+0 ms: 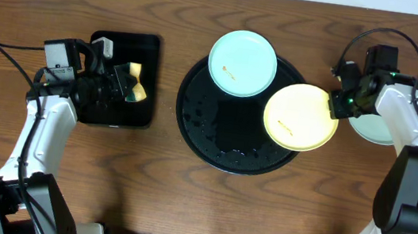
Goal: Clean dirty plates on tray and stack at the side
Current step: 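Move the right gripper to the yellow plate rim and grip it, then tilt the yellow plate up by its rim with the right gripper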
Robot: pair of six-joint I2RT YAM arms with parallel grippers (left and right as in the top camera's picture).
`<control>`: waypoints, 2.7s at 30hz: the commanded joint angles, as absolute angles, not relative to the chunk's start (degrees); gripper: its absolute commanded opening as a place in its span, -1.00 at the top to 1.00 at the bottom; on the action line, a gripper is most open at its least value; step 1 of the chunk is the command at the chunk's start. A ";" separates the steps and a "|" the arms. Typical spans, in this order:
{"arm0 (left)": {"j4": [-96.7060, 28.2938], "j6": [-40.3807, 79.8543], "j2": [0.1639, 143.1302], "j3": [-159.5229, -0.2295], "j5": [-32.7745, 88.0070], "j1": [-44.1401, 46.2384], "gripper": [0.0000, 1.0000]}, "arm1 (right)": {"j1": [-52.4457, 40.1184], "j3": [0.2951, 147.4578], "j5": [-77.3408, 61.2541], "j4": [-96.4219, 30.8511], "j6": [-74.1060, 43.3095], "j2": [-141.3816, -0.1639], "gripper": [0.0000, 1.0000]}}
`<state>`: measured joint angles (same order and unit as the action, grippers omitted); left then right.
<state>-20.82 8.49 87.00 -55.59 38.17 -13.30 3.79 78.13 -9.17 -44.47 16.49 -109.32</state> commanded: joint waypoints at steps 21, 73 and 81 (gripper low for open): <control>-22.50 2.90 86.80 -55.46 37.85 -13.32 0.85 | -27.16 70.13 25.93 -55.99 -50.24 -88.09 0.98; -23.97 2.35 86.80 -55.46 35.92 -13.17 0.85 | -5.67 54.13 -8.19 -40.51 -19.92 -88.23 0.18; -24.01 2.35 86.80 -55.46 35.92 -13.17 0.85 | -5.72 54.13 -11.64 -38.00 -18.57 -93.71 0.50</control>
<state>-23.83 2.94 87.02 -55.59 35.81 -13.28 -4.95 53.30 -9.82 -38.04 -19.73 -91.88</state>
